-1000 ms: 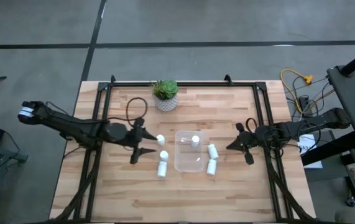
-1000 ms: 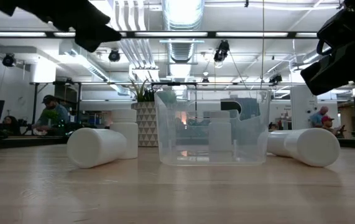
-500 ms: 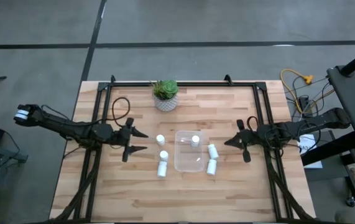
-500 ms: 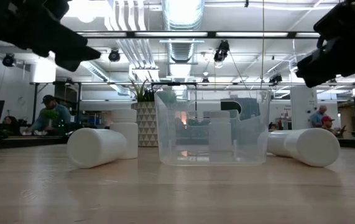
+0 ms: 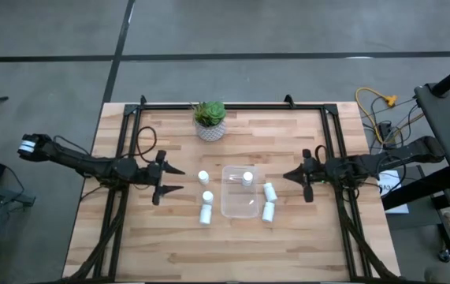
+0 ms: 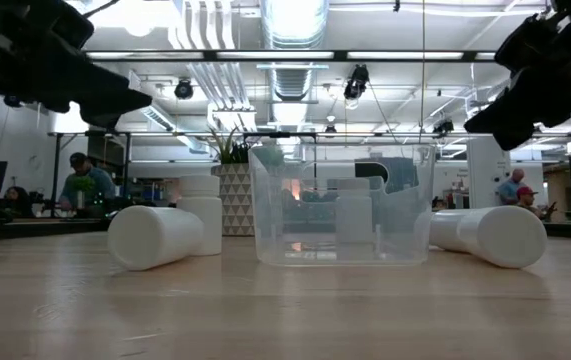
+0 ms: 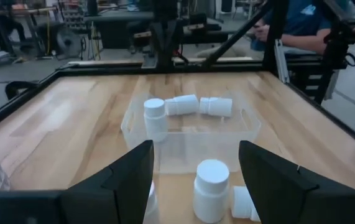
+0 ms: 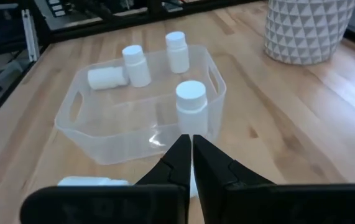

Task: Pick and place pill bottles into a basket
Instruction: Put the white medicine bottle into the transparent bin

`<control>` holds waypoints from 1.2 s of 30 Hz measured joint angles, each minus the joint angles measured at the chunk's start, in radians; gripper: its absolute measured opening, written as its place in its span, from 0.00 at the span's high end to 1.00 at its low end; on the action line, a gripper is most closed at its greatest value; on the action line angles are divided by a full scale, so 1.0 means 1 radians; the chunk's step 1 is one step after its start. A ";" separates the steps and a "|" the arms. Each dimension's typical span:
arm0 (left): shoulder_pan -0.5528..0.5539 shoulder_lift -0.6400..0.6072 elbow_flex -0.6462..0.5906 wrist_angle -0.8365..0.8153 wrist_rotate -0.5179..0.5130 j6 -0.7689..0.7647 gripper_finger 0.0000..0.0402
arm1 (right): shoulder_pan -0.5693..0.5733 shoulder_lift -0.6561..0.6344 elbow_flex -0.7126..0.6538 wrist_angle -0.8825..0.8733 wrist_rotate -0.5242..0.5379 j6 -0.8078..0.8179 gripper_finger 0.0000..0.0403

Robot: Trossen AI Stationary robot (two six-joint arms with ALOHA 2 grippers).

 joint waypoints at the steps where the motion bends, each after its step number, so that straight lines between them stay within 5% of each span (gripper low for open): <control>1: 0.001 -0.003 -0.011 0.006 -0.008 0.000 0.45 | 0.000 0.009 0.000 0.000 0.005 0.013 0.97; 8: 0.001 -0.009 -0.033 0.007 -0.024 -0.007 0.45 | 0.000 0.084 0.000 0.021 0.074 0.038 0.85; 25: 0.001 -0.008 -0.041 0.027 -0.030 -0.008 0.45 | 0.001 0.226 0.000 0.119 0.168 0.196 0.36; 36: 0.001 0.016 -0.042 0.035 -0.030 -0.009 0.45 | 0.001 0.236 0.000 0.195 0.166 0.202 0.24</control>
